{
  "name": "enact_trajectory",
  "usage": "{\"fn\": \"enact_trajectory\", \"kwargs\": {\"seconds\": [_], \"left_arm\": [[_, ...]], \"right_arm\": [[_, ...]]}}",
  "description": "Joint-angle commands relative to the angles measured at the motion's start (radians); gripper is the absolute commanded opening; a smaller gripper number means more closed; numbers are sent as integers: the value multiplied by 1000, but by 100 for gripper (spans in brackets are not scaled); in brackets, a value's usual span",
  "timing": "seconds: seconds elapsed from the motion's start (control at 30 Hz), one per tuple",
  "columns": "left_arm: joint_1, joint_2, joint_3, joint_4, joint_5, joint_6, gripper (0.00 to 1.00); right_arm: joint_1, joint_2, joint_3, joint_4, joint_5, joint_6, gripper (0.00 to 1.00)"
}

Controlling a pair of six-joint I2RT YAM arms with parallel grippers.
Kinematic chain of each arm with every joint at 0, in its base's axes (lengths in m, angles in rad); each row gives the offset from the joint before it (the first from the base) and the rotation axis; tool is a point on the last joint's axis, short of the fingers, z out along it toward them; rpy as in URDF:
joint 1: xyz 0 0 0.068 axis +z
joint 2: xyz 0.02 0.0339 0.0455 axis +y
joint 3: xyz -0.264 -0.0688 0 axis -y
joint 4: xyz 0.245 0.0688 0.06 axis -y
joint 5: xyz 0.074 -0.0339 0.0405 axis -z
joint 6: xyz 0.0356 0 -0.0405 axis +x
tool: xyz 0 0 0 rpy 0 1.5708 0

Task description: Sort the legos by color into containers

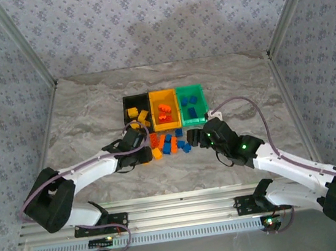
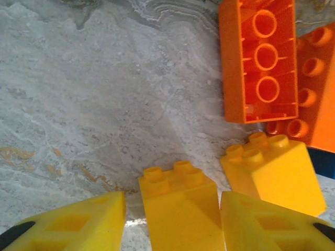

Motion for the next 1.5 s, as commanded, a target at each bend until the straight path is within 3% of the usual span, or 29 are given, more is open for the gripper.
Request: {"fn": "enact_trajectory", "kwargs": {"seconds": [0.0,0.3,0.57,0.77,1.0,1.13,1.23,1.33,1.47], "left_arm": [[0,32,-11,-8,-22,19,49],[-2,-40,-23,-36,-8,-5,28],[36,-175,159,-141,-116,34,29],[138,22,388,-107,-165,72,30],[185,326,636,-124,-203,104,31],[189,444,733,-158,-211,112,39],[189,491,770,-169,-203,112,56],[187,486,777,-162,-183,102,73],[172,399,755,-146,-139,88,80]], "right_arm": [[-10,-9,-8,-6,6,13,88],[-18,-16,-16,-6,2,19,88],[-23,-6,-22,11,5,23,88],[-26,17,-26,15,2,27,88],[-31,17,-34,5,1,30,88],[-35,11,-38,2,-2,28,88],[-39,7,-39,4,-20,23,88],[-48,5,-38,1,-39,20,89],[-57,9,-37,9,-57,13,89]]}}
